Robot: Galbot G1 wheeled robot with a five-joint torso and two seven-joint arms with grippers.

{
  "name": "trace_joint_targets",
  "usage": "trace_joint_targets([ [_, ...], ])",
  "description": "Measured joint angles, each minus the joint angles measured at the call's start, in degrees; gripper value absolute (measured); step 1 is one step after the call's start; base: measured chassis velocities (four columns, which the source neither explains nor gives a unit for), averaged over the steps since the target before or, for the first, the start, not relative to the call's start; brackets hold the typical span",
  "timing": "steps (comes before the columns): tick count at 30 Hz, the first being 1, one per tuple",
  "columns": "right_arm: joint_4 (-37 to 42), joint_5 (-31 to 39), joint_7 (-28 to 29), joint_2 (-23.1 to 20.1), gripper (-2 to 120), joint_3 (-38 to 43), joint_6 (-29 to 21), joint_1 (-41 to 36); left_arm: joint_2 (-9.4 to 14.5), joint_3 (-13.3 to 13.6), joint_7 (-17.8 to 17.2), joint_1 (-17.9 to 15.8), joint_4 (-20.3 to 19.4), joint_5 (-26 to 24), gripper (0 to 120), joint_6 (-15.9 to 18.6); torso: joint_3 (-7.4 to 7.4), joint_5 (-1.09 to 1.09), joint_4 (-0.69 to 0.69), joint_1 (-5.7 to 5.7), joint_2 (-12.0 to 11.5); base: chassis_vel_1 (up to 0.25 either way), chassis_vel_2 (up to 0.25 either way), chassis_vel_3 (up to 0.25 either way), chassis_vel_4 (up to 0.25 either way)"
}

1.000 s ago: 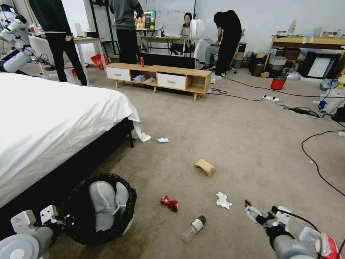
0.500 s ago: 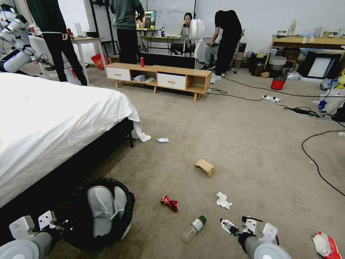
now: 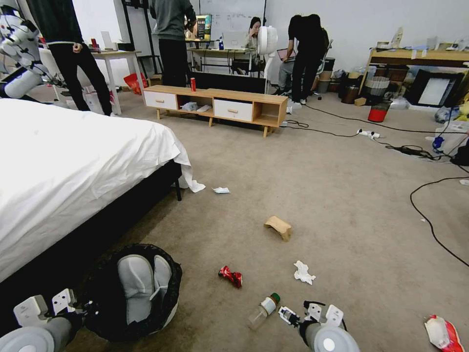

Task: Pick up the trash bin and place the garbage on the floor into it.

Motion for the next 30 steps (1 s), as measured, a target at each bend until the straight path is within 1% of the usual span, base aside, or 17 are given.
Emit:
trace_joint_targets([
  [4, -3.19, -0.1, 0.03, 1.31, 100, -1.29, 0.46, 2.54, 0.08, 0.0, 0.08, -0.19, 0.32, 0.0, 0, 0.0, 0.0, 0.0, 0.0, 0.0, 0.0, 0.0, 0.0, 0.0, 0.0],
  [18, -9.35, -0.13, -0.64, 2.92, 100, -3.39, 1.92, 6.94, -0.26, 0.07, 0.36, -0.13, 0.5, 0.44, 0, 0.0, 0.0, 0.0, 0.0, 0.0, 0.0, 0.0, 0.0, 0.0, 0.0],
  [21, -12.54, -1.07, -1.47, 4.21, 100, -4.11, 2.89, 8.42, -0.35, 0.02, 0.59, 0.1, 0.5, 0.63, 0, 0.0, 0.0, 0.0, 0.0, 0.0, 0.0, 0.0, 0.0, 0.0, 0.0],
  [24, -13.12, -1.27, -1.62, 4.47, 100, -4.32, 3.12, 8.7, -0.35, -0.01, 0.6, 0.11, 0.5, 0.65, 0, 0.0, 0.0, 0.01, 0.0, 0.0, 0.0, 0.0, 0.0, 0.0, 0.0],
  [30, -16.7, -2.59, -2.66, 5.61, 100, -5.62, 4.26, 10.51, -0.31, -0.04, 0.77, 0.02, 0.77, 0.68, 0, 0.0, 0.0, 0.0, 0.0, 0.0, 0.0, 0.0, 0.0, 0.0, 0.0],
])
